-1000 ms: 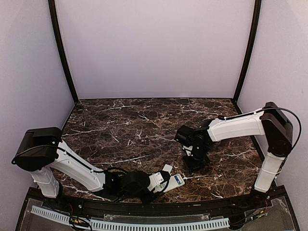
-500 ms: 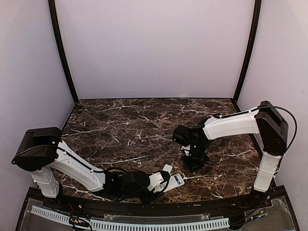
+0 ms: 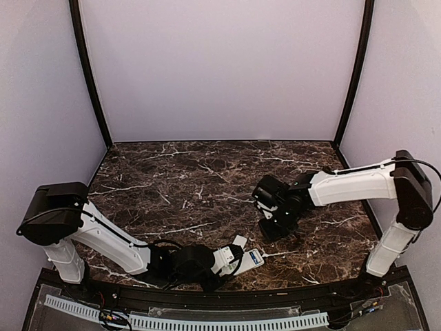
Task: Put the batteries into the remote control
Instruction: Pick up the battery at the center of the board, then load the battery into the battery compartment.
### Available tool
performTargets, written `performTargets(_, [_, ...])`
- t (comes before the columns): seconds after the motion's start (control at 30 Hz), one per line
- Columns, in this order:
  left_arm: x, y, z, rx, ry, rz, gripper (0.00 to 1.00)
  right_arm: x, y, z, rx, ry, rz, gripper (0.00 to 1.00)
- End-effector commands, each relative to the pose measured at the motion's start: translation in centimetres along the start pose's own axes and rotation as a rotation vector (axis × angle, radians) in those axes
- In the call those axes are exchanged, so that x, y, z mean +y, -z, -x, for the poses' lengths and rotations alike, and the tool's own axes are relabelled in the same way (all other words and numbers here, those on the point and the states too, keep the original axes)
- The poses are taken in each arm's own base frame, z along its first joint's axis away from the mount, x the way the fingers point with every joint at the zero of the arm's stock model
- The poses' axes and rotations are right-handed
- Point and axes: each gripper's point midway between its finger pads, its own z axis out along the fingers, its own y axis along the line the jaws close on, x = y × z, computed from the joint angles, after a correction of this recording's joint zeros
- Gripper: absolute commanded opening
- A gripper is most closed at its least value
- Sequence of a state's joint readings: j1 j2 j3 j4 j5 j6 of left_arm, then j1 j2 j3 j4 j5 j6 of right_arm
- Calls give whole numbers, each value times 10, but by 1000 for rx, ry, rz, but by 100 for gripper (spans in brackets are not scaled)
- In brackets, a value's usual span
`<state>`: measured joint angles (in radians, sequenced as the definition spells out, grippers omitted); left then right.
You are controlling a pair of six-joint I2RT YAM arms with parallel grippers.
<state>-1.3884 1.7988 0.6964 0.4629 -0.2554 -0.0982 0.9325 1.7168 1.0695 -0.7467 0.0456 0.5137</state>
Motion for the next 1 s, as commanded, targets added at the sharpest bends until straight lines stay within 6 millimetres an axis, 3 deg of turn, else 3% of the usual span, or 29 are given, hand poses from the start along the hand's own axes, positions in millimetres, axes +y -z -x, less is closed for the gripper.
performTargets(0.0, [14,2,-77,252,-75,40,0,66,49,42,-382,87,279,0])
performTargets(0.17, [14,1,-80,255,-61,39,0,88,59,35,-542,108,374,0])
performTargets(0.37, [12,0,-84,264,-33,18,0,81,47,22,-589,105,405,0])
performTargets(0.97, [5,-6,-102,314,-17,-33,0,71,36,5,-634,167,412,0])
